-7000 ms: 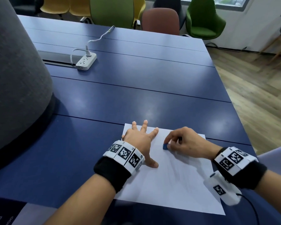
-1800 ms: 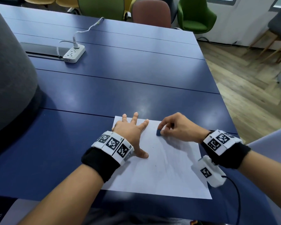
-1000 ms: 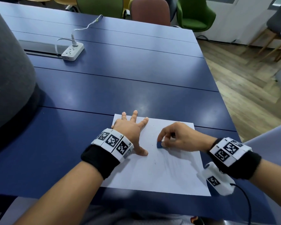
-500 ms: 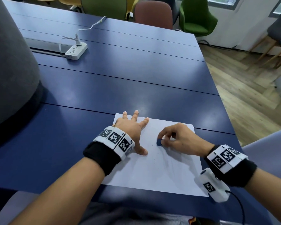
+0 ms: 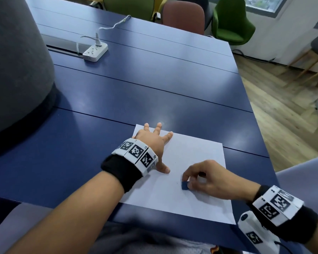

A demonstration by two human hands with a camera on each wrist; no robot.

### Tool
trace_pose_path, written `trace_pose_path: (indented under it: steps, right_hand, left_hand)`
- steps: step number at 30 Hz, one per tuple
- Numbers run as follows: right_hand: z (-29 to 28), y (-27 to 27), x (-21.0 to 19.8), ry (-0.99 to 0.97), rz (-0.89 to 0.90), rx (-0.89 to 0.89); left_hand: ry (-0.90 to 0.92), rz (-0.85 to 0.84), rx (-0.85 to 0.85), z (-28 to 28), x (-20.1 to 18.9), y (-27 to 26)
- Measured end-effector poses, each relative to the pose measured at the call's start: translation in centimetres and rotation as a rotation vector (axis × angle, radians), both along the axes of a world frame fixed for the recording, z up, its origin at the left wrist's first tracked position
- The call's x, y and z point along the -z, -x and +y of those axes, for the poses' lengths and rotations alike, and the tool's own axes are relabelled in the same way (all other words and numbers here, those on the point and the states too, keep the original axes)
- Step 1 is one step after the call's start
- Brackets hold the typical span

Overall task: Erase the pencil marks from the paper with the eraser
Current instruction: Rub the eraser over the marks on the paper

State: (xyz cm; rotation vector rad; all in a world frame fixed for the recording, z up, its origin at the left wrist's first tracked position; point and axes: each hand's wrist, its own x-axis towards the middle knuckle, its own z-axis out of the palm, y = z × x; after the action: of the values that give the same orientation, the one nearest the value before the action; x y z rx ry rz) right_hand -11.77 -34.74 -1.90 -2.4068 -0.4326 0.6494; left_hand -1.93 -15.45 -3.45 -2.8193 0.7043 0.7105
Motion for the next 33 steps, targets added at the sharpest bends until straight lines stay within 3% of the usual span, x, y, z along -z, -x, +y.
trace_pose_path:
  steps: [2,6,11,17,22,29,33]
  right_hand:
    - [-0.2,-1.4,0.2,0.01,-0.055,0.045]
    - [-0.7,-4.3,1.5,-0.058,-0.18,0.309]
    - [-0.9,-5.0,0.2,0.062,-0.085,0.216]
    - [-1.4,-8.0,0.9,-0.028,-0.197,0.421]
    - [-1.0,-5.3,0.4,0.019,-0.027,0.255]
    - [-0.6,-7.8,0.5,0.009,-0.162,0.326]
    - [-0.3,-5.7,-0.4,0.07,-0.04,0.151]
  left_hand:
    - [-0.003,-0.001,0.002,-0.1,0.0,0.0]
    - [0.003,0.0,0.002,-0.1,0.0,0.1]
    - [0.005,0.006,-0.006,0.0,0.1,0.0]
    - [0.005,-0.005,0.003,0.0,0.2,-0.1]
    - [-0.005,-0.014,0.008,0.0,0.6,-0.2]
    - [-0.006,-0.013,0.01,0.1,0.2,-0.1]
    - [-0.005,-0.012,0.008,0.2,0.6,-0.2]
